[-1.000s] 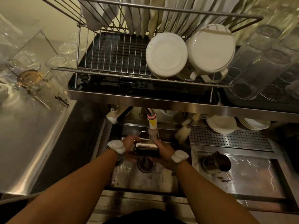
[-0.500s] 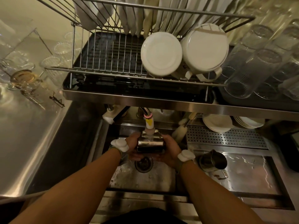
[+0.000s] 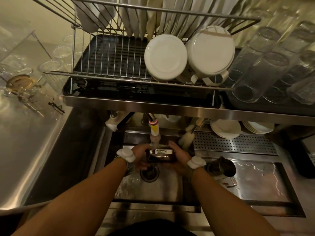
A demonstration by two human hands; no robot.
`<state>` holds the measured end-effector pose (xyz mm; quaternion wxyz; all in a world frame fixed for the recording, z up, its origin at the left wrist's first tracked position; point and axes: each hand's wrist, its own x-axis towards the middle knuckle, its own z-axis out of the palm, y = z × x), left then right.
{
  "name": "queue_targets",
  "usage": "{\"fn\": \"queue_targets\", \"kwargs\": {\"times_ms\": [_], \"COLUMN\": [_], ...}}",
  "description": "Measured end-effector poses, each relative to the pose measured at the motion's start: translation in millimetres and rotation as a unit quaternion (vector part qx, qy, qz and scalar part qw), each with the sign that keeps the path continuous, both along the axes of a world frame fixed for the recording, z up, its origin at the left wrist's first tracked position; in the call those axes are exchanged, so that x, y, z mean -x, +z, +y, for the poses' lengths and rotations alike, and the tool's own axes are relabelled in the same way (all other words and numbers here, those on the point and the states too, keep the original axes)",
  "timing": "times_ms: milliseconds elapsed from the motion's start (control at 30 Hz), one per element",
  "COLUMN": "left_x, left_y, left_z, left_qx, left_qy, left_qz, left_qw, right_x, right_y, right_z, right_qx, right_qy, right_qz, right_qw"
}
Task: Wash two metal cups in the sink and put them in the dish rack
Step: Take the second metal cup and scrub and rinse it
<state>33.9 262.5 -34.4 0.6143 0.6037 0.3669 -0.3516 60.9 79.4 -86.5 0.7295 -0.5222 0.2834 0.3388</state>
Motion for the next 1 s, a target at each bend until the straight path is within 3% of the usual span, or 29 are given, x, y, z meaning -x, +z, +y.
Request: {"fn": "queue_targets", "kwargs": {"times_ms": [167,267,333,467,633,733,833,933,1000], "left_x": [-4.2,-4.1,-5.4,1.5,1.1,-0.4,1.8,6.8,10.0], "left_y": [-3.3,-21.9,-48.6,-16.3,-3.6,-4.8,-6.4,-2.4,-0.6], "left_z": [11.9,33.4,45.6,33.7,4.1,0.7,8.5,18.7,24.8], "left_qx": [0.013,-0.036,-0.069,-0.077,0.002,0.026,0.046,0.032,0.035], "left_qy": [0.044,0.081,0.044,0.007,0.001,-0.003,0.075,0.146,0.143], "left_qz": [-0.092,-0.124,-0.151,-0.193,-0.148,-0.103,-0.069,-0.083,-0.079], "left_qw": [0.995,0.988,0.985,0.978,0.989,0.994,0.994,0.985,0.986], "right_x": [-0.5,5.3,6.8,4.9,0.0,2.2,5.8,11.3,12.3], "right_y": [-4.3,-1.5,1.2,5.9,-3.0,1.9,2.7,4.7,2.9], "right_z": [12.5,32.8,36.3,28.3,9.3,3.9,12.9,29.3,31.9], "right_qx": [-0.024,-0.034,-0.038,-0.047,0.032,0.007,-0.025,-0.038,-0.049], "right_qy": [0.015,0.046,0.052,0.007,-0.058,-0.079,-0.040,-0.002,0.000], "right_qz": [-0.037,-0.041,-0.043,-0.039,-0.041,-0.048,-0.046,-0.062,-0.062], "right_qw": [0.999,0.998,0.997,0.998,0.997,0.996,0.998,0.997,0.997]}}
